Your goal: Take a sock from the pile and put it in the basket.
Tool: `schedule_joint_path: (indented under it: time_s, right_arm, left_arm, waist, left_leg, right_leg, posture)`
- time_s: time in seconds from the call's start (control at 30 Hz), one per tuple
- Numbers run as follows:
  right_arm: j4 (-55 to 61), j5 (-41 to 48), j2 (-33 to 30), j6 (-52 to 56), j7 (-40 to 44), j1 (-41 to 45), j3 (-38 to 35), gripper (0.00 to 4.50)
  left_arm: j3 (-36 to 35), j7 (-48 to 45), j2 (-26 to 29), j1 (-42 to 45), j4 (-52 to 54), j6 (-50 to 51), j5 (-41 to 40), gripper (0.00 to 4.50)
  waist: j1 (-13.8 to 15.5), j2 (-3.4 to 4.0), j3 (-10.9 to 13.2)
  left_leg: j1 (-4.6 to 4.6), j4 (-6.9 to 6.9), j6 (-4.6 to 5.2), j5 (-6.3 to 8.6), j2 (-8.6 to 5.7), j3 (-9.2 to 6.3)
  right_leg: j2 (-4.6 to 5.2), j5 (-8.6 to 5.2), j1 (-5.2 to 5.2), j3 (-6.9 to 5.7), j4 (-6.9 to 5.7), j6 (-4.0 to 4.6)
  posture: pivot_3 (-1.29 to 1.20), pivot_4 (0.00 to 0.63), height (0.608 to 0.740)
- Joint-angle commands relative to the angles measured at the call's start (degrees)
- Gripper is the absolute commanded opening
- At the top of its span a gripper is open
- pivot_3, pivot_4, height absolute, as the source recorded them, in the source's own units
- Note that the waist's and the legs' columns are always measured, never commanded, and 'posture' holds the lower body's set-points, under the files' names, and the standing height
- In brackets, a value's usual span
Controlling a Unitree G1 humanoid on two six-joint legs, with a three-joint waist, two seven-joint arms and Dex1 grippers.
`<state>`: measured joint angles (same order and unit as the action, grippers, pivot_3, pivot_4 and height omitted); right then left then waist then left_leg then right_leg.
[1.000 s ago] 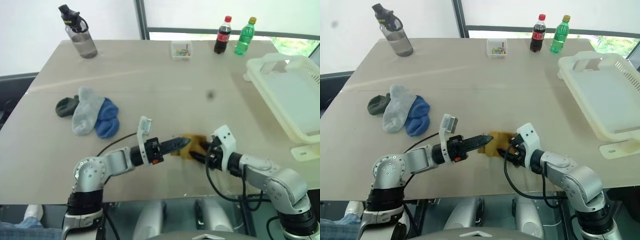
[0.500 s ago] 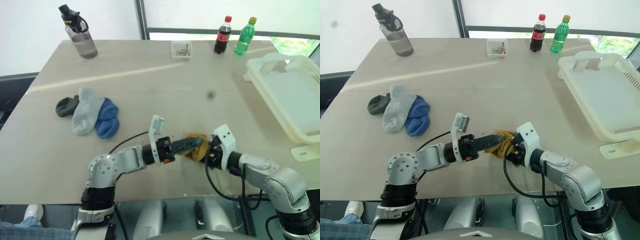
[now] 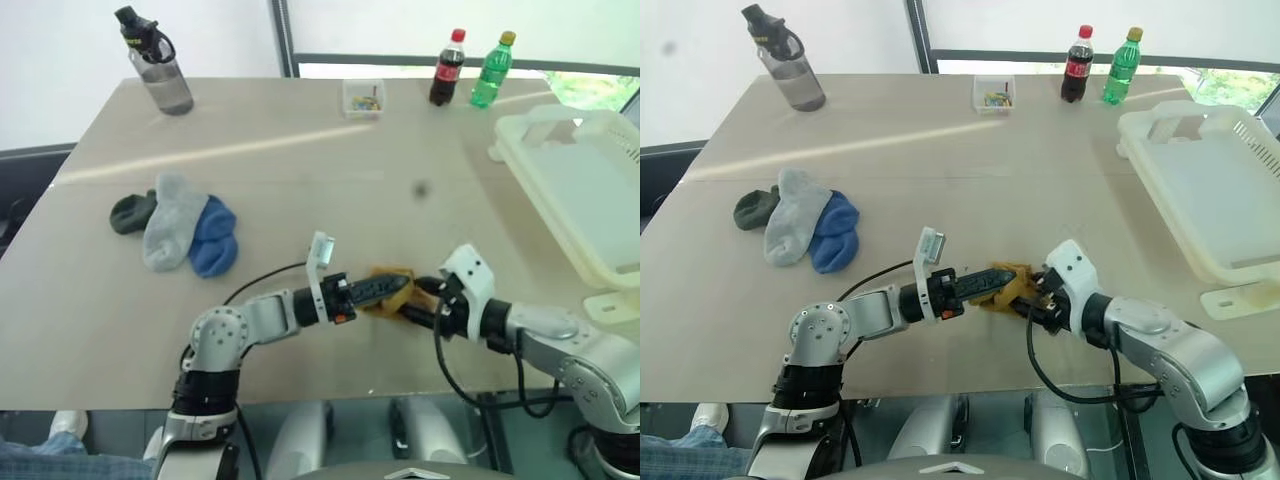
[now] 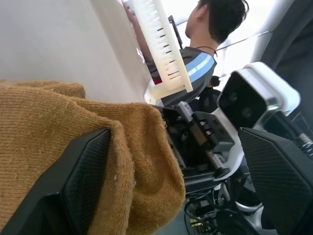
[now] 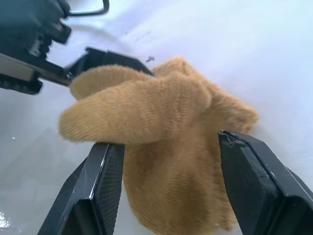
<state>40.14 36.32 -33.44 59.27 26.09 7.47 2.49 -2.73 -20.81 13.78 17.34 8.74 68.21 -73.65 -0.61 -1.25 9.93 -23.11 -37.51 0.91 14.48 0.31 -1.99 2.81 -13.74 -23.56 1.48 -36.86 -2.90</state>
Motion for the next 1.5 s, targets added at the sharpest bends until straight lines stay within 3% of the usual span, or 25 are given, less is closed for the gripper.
schedule_joint_path:
  time_s: [0.03,0.17,0.43,0.8,1.2,1.5]
  right_arm:
    - [2.55,2.70,-1.38,-1.37,1.88,-0.60,-5.41,3.06]
    - [1.70,6.06,-1.15,-1.41,2.25,-1.84,-10.52,3.06]
    - [1.29,7.53,1.22,-1.00,-1.61,0.42,-10.07,3.06]
    - [0.31,11.97,2.87,-0.56,-4.90,0.16,-15.07,3.06]
    - [-3.03,8.51,8.89,-1.38,-10.38,-0.17,-6.81,3.06]
    - [-2.27,8.52,8.65,-0.06,-10.60,-0.92,-5.59,3.06]
  left_arm:
    - [-0.24,-0.95,-0.56,0.67,0.72,-0.68,-0.11,4.41]
    - [-0.50,-2.10,-1.58,1.30,0.84,-1.50,-0.45,4.41]
    - [0.86,-3.96,-2.84,1.96,-0.60,-2.11,1.33,4.41]
    - [1.13,-5.63,-3.73,3.00,-3.40,-1.85,3.37,4.41]
    - [1.09,-9.13,-5.00,3.90,-4.78,-1.68,4.07,4.41]
    - [1.05,-10.25,-5.69,4.83,-6.07,-1.38,5.45,4.41]
  waist:
    - [0.02,0.00,0.00]
    - [0.14,-0.01,0.01]
    - [-0.01,-0.01,0.01]
    - [0.04,-0.01,0.00]
    - [0.02,0.00,0.00]
    - [-0.01,0.01,-0.01]
  left_leg:
    - [0.00,0.00,0.00,0.00,0.00,0.00]
    - [-0.01,0.00,0.00,0.00,0.00,0.01]
    - [0.02,0.00,0.00,0.00,0.01,0.02]
    - [0.02,0.00,0.00,0.00,-0.02,0.04]
    - [0.03,-0.01,0.00,-0.01,-0.01,0.05]
    - [0.06,-0.01,0.00,-0.01,-0.01,0.05]
  right_leg:
    - [0.00,0.00,0.00,0.00,0.00,0.00]
    - [0.01,0.00,0.01,0.01,0.02,0.00]
    - [-0.04,0.01,0.01,0.02,-0.01,0.00]
    - [-0.02,0.01,0.02,0.04,-0.01,0.00]
    - [-0.03,0.02,0.01,0.06,-0.06,0.01]
    - [-0.03,0.02,0.02,0.06,-0.09,0.01]
  posture:
    - [0.00,0.150,0.740]
    - [0.00,0.150,0.740]
    - [0.00,0.150,0.740]
    - [0.00,0.150,0.740]
    - [0.00,0.150,0.740]
    - [0.00,0.150,0.740]
